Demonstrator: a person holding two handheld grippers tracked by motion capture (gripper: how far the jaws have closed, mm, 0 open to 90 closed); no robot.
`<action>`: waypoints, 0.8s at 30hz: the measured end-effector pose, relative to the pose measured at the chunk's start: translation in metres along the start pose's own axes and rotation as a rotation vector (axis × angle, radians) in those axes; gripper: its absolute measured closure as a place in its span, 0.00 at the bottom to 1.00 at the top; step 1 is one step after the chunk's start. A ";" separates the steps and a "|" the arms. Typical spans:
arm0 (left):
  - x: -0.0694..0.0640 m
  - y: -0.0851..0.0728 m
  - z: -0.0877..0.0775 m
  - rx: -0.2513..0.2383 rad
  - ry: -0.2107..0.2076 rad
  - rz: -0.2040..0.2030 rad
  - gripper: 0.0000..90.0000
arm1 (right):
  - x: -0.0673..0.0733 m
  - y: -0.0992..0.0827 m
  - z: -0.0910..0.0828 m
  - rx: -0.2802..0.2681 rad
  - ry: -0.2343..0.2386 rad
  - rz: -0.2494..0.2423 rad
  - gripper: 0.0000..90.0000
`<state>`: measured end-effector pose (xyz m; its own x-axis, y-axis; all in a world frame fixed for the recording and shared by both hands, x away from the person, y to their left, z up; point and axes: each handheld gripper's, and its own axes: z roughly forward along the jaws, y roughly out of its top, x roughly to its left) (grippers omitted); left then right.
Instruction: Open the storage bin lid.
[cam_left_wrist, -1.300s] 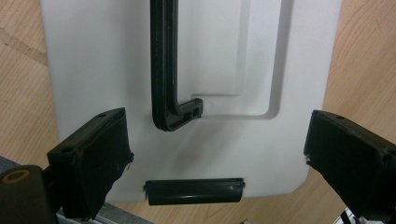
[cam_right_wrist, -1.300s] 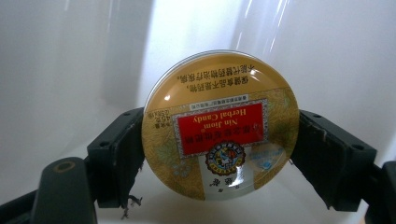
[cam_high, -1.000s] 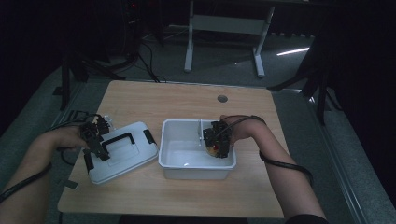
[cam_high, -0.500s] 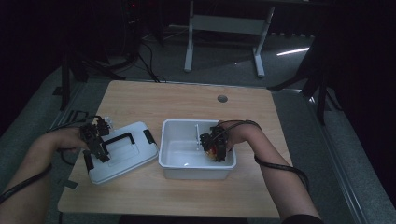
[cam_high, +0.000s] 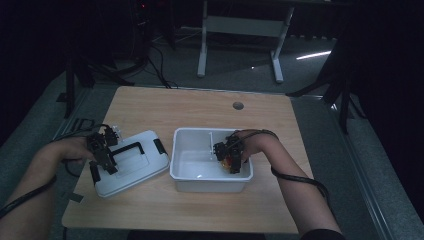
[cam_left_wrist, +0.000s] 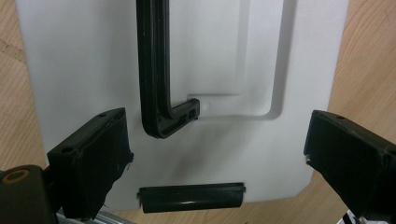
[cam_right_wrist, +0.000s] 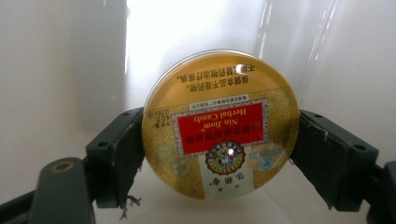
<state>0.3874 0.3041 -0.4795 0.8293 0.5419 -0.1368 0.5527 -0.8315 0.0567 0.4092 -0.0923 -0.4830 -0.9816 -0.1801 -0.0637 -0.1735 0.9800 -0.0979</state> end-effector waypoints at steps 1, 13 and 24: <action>0.000 0.000 0.000 -0.001 0.000 0.001 0.07 | 0.000 0.000 0.000 -0.002 0.008 0.003 0.20; -0.001 0.000 -0.001 0.004 0.002 0.004 0.07 | 0.000 -0.003 -0.024 -0.048 -0.011 0.016 0.16; -0.003 0.002 -0.003 0.003 0.007 0.007 0.07 | 0.003 -0.016 -0.065 -0.108 -0.044 0.049 0.15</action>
<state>0.3867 0.3015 -0.4757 0.8339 0.5365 -0.1295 0.5462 -0.8359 0.0545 0.4038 -0.1033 -0.4171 -0.9850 -0.1335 -0.1091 -0.1358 0.9906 0.0139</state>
